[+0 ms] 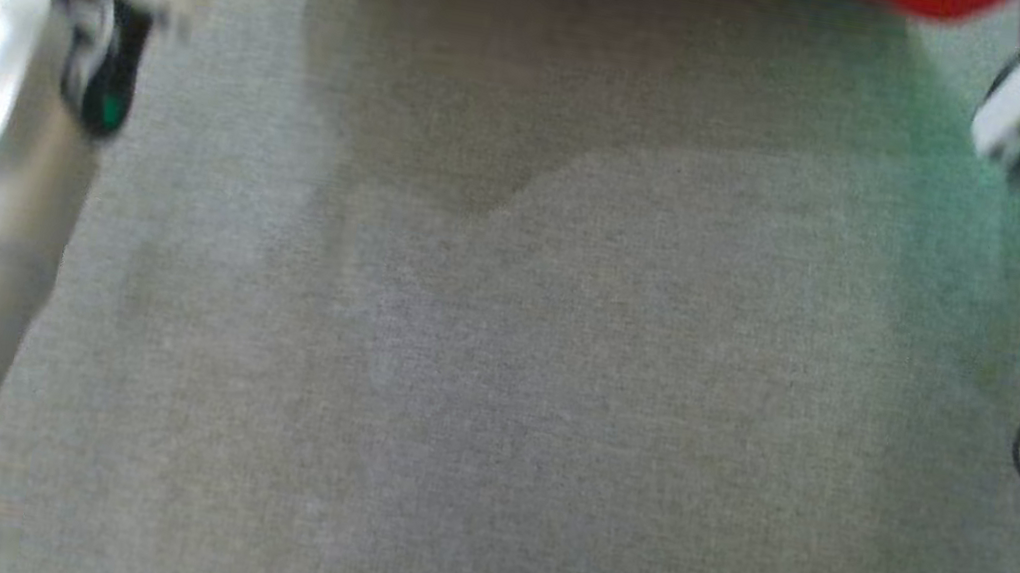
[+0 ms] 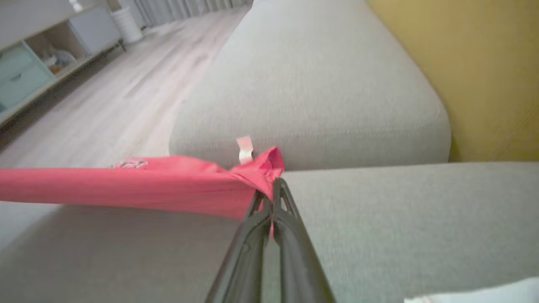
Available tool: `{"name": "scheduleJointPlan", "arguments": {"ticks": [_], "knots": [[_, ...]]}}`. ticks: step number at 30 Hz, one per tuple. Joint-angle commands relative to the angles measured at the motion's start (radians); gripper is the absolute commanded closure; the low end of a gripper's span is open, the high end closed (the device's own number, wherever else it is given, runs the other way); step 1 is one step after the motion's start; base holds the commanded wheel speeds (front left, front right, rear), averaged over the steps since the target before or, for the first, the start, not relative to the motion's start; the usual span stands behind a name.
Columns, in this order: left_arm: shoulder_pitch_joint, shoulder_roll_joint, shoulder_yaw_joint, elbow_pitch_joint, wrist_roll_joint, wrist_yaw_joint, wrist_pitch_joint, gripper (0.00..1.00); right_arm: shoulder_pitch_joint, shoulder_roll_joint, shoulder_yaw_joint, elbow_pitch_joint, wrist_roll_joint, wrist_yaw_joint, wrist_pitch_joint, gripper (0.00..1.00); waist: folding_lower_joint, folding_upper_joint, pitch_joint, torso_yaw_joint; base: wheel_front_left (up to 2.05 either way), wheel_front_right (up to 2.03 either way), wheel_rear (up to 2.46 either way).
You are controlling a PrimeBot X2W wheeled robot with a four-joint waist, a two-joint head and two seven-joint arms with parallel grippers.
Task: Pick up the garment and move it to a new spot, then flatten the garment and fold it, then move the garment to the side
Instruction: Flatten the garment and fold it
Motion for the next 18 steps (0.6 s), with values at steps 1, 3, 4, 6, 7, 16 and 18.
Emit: {"name": "scheduleJointPlan", "arguments": {"ticks": [1,3,4,6,7,16,18], "knots": [[0.02,0.089,-0.011,-0.057,-0.035,0.002,0.019,1.0,0.016,-0.019,0.045,-0.043,0.029,0.007,0.041,1.0,0.0,0.0,-0.033,0.011,0.0,0.0,0.0],[0.099,0.133,-0.061,-0.095,-0.072,0.002,0.055,1.0,0.068,-0.049,0.099,-0.064,0.059,0.007,0.098,1.0,0.0,0.0,-0.06,0.014,0.0,0.0,0.0],[0.137,0.152,-0.081,-0.117,-0.096,0.002,0.075,1.0,0.092,-0.065,0.119,-0.076,0.079,0.007,0.126,1.0,0.0,0.0,-0.075,0.015,0.0,0.0,0.0],[0.21,0.194,-0.124,-0.17,-0.144,0.002,0.126,1.0,0.14,-0.097,0.164,-0.107,0.119,0.007,0.183,1.0,0.0,0.0,-0.104,0.019,0.0,0.0,0.0],[0.244,0.215,-0.143,-0.199,-0.168,0.002,0.153,1.0,0.166,-0.113,0.188,-0.128,0.141,0.007,0.211,1.0,0.0,0.0,-0.121,0.022,0.0,0.0,0.0],[0.482,0.417,-0.267,-0.524,-0.376,0.002,0.403,1.0,0.356,-0.269,0.343,-0.332,0.326,0.007,0.412,1.0,0.0,0.0,-0.225,0.028,0.0,0.0,0.0],[0.5,0.435,-0.27,-0.554,-0.391,0.002,0.422,1.0,0.373,-0.284,0.354,-0.352,0.344,0.007,0.428,1.0,0.0,0.0,-0.232,0.028,0.0,0.0,0.0]]}}
